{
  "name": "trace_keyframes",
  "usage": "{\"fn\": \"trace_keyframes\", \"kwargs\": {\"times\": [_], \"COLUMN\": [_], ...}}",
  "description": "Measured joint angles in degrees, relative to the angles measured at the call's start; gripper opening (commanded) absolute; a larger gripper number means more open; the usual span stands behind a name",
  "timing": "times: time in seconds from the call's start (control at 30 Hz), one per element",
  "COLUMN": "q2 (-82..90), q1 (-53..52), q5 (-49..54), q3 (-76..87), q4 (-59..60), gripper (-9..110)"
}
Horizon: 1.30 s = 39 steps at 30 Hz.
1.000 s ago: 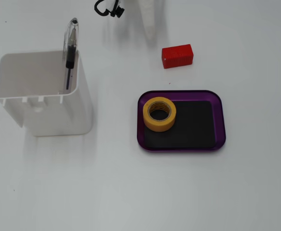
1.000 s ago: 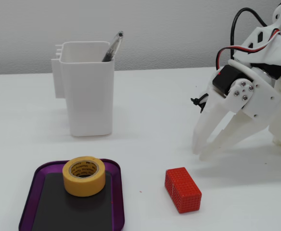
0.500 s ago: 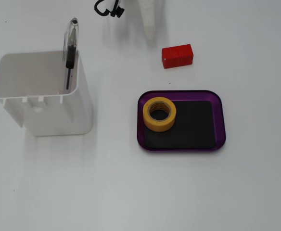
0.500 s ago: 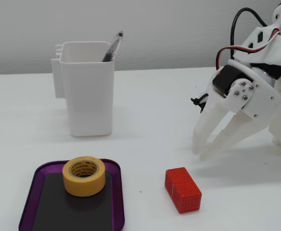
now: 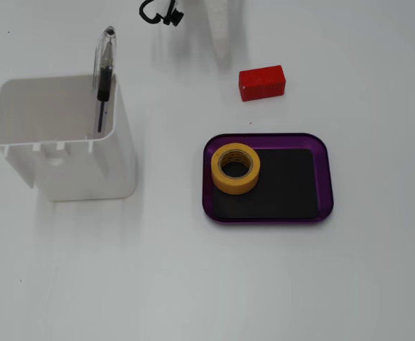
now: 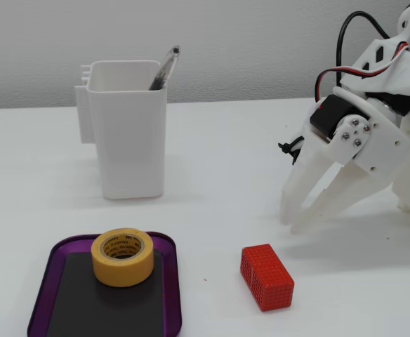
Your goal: Pick up the cube and place it in the box.
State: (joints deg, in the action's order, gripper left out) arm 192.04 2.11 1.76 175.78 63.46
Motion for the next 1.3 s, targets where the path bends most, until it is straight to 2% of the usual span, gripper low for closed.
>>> {"fn": "trace_keyframes", "kwargs": {"times": [0.2,0.37,0.57,0.83,1.03,1.3], "q2": [0.0,-4.39,-29.36,-59.06,-70.75,-78.4], "q1": [-0.7,-4.75,-3.96,12.92,15.21,15.47], "q5": [13.01,15.38,15.56,8.7,6.86,6.68], "q3": [-4.66,-14.41,-31.29,-50.8,-53.96,-54.14], "q4": [-0.26,-0.35,3.08,11.07,11.16,2.99], "gripper": [4,8,15,18,19,19]}}
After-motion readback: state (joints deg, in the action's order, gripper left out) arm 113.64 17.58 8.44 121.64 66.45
